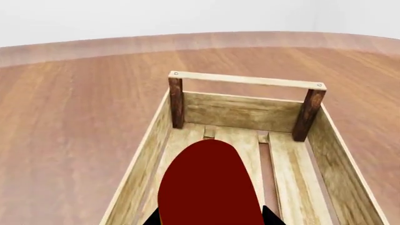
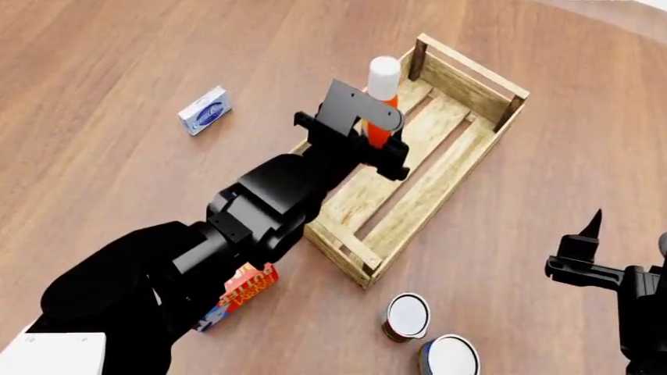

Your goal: Pick up the ketchup, and put it in the wooden tray.

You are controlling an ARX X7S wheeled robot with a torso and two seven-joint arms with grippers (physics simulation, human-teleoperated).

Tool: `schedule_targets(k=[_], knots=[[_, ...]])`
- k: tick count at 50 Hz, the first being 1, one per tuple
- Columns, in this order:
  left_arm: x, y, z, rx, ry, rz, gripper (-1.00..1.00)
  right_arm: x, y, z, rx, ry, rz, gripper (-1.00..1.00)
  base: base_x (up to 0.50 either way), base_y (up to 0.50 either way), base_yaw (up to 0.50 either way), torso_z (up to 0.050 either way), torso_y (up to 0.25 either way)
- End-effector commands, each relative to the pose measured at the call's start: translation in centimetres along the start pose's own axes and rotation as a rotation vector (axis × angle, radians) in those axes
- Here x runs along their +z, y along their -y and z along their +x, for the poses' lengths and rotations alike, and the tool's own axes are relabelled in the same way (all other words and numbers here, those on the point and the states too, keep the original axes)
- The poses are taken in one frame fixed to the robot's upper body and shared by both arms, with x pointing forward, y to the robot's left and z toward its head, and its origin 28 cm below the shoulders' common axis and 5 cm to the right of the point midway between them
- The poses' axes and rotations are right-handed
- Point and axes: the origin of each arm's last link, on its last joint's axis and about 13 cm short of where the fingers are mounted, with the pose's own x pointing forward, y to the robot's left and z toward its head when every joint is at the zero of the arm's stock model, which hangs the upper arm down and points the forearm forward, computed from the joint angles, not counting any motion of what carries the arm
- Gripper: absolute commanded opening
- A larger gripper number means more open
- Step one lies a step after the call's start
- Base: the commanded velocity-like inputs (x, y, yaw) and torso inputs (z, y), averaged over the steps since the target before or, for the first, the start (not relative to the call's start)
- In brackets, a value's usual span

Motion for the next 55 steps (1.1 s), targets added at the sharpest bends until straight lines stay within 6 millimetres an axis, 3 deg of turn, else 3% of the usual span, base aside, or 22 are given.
schedule_targets(k=[1,55], knots=[[0.0,0.2,0.0,-0.001,-0.001,-0.017,-1.0,0.0,0.0,0.0,-0.009,-0.003,0.0,1.0,0.0,0.0,0.0,0.0,0.0],[-2.3,1.1,-0.6,-0.007,-0.125,-0.04,-1.0,0.0,0.0,0.0,-0.034,-0.027,-0.013,1.0,0.0,0.0,0.0,0.0,0.0]])
